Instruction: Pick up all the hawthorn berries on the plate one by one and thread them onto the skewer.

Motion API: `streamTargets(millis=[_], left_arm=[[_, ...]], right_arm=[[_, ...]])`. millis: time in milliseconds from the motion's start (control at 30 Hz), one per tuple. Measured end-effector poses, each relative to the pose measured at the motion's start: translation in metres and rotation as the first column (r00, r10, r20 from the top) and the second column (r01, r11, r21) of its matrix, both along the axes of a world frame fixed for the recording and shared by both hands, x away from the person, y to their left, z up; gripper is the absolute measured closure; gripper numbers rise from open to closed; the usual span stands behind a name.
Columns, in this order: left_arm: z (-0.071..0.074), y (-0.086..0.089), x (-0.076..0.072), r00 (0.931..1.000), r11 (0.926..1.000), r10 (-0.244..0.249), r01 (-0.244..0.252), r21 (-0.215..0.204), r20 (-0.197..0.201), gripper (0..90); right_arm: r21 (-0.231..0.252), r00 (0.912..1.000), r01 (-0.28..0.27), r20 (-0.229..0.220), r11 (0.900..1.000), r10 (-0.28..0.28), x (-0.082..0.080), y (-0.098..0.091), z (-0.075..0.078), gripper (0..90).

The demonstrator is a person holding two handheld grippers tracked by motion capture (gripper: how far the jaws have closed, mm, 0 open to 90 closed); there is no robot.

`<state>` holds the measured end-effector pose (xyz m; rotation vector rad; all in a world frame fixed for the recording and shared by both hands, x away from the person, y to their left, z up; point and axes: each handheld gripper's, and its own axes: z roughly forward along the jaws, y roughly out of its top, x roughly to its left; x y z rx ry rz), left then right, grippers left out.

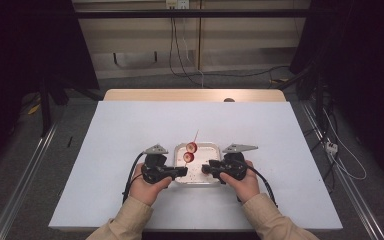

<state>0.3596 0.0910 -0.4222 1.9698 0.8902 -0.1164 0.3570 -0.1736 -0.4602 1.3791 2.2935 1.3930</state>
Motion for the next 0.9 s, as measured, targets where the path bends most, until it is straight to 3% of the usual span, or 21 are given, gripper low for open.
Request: streamTargets(millis=[200,367,500,567,700,900], left_arm=[[0.0,0.001,0.0,1.0,1.0,-0.002,0.002,-0.004,-0.002,89.4],[0.0,0.0,0.0,0.9999,0.9999,-0.015,0.015,0.004,-0.008,89.4],[-0.001,-0.003,-0.001,0.9995,0.9997,-0.024,0.024,0.004,-0.019,89.4],[-0.001,-0.004,-0.002,0.9993,0.9994,-0.032,0.032,0.011,-0.021,89.4],[-0.002,-0.008,-0.004,0.998,0.9982,-0.054,0.055,0.024,-0.033,89.4],[-0.007,-0.02,-0.01,0.9947,0.9943,-0.093,0.095,0.048,-0.043,89.4]], right_arm=[[0.01,0.9997,-0.014,-0.02,0.9999,0.014,-0.001,0.004,-0.003,71.6],[0.093,0.9992,0.028,-0.033,0.9953,-0.025,0.001,-0.001,0.002,73.2],[0.19,0.9965,0.079,-0.042,0.9787,-0.072,0.004,-0.012,0.013,73.2],[0.248,0.9939,0.108,-0.047,0.9628,-0.1,0.006,-0.018,0.02,73.3],[0.309,0.9898,0.142,-0.03,0.9404,-0.139,0.009,-0.028,0.037,73.3],[0.336,0.986,0.155,0.007,0.9292,-0.167,0.012,-0.036,0.063,73.3]])
